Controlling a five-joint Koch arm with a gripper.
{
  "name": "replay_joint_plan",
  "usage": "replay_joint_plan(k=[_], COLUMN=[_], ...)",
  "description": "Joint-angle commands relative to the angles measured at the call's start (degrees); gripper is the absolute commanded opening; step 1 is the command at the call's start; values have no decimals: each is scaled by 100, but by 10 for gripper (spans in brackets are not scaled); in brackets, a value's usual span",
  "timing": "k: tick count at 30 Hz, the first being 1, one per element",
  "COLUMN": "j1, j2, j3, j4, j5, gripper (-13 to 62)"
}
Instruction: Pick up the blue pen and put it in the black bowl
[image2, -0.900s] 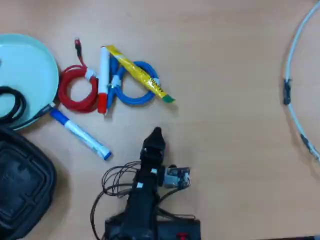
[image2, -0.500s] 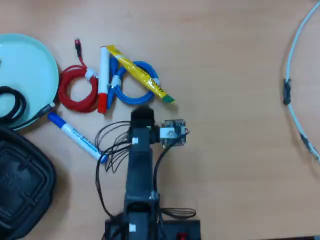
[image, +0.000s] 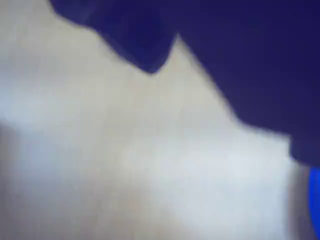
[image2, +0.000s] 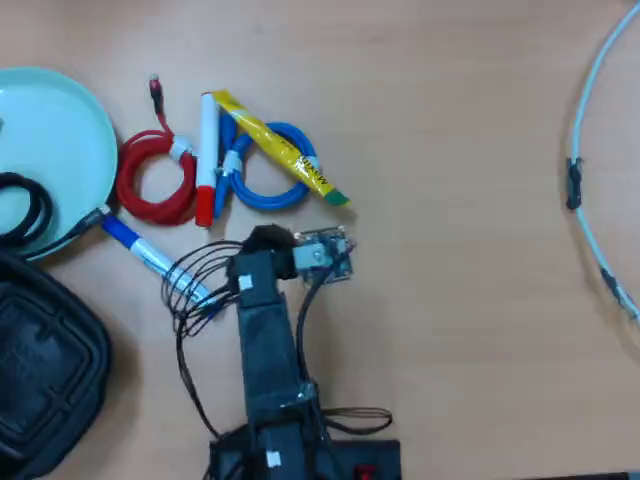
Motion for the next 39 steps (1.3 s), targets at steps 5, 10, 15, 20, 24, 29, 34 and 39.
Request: replay_joint_plan(k=[5, 10, 15, 20, 24, 29, 34, 39], j1=[-1072, -1380, -1819, -2443, -2646, -3023, -3340, -3797], j2=[79, -105, -519, -1081, -1679, -1925, -2259, -2259], j3=[-659, -1020, -1389, -1591, -2109, -2505, -2725, -2716], j4=[281, 290, 413, 343, 369, 343, 431, 431], j5=[1564, 2013, 2751, 4017, 4342, 4562, 4632, 4614], gripper=[344, 344, 343, 342, 342, 343, 341, 344])
